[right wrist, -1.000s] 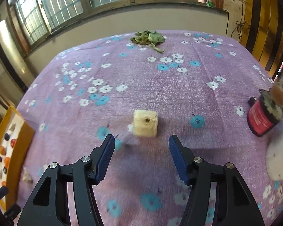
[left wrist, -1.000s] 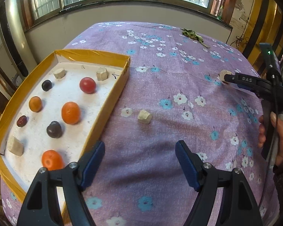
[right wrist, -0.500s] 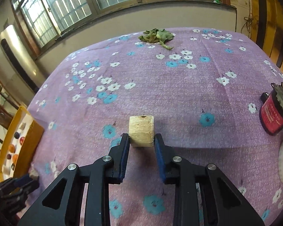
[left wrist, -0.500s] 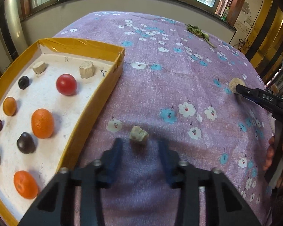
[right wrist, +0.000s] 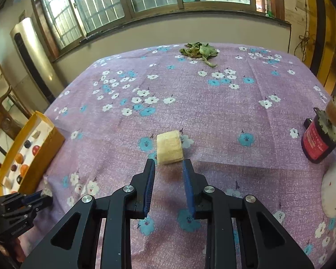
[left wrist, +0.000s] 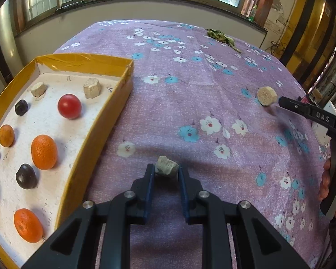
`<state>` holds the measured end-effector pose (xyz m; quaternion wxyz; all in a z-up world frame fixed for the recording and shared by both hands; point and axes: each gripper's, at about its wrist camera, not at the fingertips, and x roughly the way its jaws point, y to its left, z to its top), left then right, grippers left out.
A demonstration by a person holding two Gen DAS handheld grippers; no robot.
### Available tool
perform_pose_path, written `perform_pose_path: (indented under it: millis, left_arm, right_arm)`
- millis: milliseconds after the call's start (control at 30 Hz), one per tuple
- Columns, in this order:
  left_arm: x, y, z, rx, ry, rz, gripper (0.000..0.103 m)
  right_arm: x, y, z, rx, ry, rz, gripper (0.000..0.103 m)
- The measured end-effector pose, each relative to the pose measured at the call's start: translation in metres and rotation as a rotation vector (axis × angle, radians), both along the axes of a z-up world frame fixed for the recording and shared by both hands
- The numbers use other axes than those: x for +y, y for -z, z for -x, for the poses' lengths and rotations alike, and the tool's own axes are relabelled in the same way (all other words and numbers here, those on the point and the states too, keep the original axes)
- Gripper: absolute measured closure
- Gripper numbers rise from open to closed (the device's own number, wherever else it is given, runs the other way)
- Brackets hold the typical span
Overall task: Organize fruits
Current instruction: 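Grasp a small pale bun piece with the left tool while the right tool grasps the wooden cube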
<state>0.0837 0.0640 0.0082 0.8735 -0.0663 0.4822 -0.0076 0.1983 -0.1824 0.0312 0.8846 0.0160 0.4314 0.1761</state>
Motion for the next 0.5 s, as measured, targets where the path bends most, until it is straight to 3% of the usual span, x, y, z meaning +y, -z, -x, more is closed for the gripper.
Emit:
perform_pose_path:
  millis: [67,133,267,333,500]
  left_arm:
    - [-0.002,0.000,0.000,-0.002,0.001,-0.007,0.080]
    - [-0.003,0.000,0.000,-0.002,0.004,-0.009,0.079]
    - [-0.002,0.000,0.000,-0.003,0.007,-0.007,0.079]
    - [-0.002,0.000,-0.001,-0.008,0.006,-0.004,0.079]
    - [0.001,0.001,-0.001,-0.021,0.023,0.013,0.079]
  right_arm:
    - [0.003,0.001,-0.005,0.000,0.013,0.008,0.075]
    - [0.004,0.004,-0.012,0.009,0.018,-0.018,0.061]
    - [0.015,0.017,-0.028,0.034,0.006,0.030,0.062]
    - [0.017,0.024,-0.033,0.044,0.000,0.054,0.075]
    - [0.012,0.022,-0.022,0.028,-0.003,0.054,0.075]
